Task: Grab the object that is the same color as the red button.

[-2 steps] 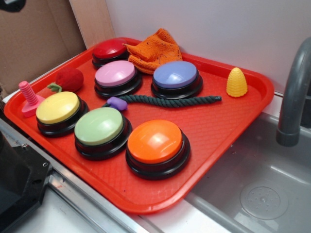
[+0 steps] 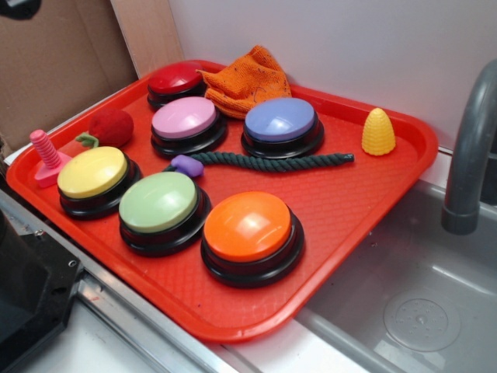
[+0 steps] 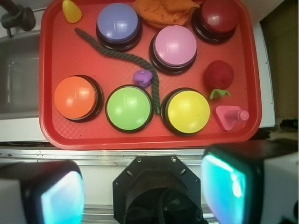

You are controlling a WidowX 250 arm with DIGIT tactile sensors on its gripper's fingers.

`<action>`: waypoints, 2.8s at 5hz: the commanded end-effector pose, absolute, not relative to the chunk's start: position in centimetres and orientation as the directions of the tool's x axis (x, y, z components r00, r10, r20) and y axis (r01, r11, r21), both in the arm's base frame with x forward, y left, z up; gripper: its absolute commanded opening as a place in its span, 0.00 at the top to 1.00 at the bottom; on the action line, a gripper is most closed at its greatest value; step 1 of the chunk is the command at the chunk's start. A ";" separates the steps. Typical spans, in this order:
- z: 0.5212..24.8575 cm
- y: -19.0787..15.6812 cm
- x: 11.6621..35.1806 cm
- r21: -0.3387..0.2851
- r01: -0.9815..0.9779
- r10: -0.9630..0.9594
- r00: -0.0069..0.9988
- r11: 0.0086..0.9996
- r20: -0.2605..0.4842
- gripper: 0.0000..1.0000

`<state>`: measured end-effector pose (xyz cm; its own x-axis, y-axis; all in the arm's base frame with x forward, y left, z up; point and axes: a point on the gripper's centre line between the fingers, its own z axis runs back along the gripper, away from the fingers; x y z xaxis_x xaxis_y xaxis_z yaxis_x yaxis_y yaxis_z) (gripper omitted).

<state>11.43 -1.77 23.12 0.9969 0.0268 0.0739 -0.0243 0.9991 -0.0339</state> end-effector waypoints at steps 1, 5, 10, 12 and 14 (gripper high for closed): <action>20.4 2.8 14.6 0.021 -0.021 0.020 0.998 1.000 0.065 0.00; 8.3 15.1 21.4 0.077 0.011 -0.031 0.965 0.997 0.259 0.00; 3.0 12.9 21.7 -0.006 0.035 -0.032 0.963 0.999 0.268 1.00; 5.3 12.7 22.0 -0.024 0.071 -0.067 0.984 0.997 0.166 1.00; 11.8 5.6 23.2 0.004 0.038 -0.038 0.990 0.999 0.139 1.00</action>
